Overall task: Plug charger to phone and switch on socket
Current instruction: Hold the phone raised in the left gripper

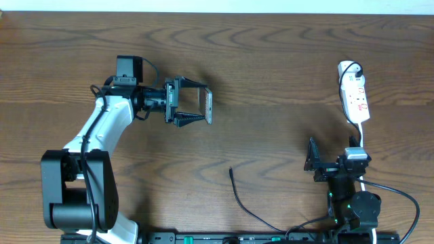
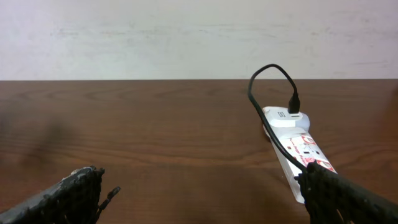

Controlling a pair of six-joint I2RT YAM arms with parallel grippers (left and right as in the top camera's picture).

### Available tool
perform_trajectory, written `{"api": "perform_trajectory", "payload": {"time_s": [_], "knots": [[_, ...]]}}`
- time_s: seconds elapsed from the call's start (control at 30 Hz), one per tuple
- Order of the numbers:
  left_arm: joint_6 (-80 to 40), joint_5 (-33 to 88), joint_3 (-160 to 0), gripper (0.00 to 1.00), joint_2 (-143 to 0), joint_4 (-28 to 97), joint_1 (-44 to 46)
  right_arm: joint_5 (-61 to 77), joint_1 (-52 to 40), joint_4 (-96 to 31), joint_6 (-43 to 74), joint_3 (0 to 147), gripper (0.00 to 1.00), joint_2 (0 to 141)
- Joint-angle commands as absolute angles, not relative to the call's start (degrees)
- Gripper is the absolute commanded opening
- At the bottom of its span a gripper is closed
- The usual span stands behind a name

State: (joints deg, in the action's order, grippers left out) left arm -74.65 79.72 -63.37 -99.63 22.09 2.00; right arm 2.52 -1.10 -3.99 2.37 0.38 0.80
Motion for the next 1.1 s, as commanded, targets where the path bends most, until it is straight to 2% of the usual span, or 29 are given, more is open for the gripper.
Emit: {"api": "perform_trajectory", "payload": {"time_s": [0.0, 1.07], "knots": [[-73.0, 80.2, -65.1, 0.07, -98.7, 21.9, 2.0, 2.0, -1.5, -4.3, 2.7, 0.3, 0.99, 0.8], [-71.6, 76.9, -65.1, 0.07, -98.7, 21.9, 2.0, 2.0, -1.5, -4.3, 2.7, 0.3, 0.99, 0.8]]}}
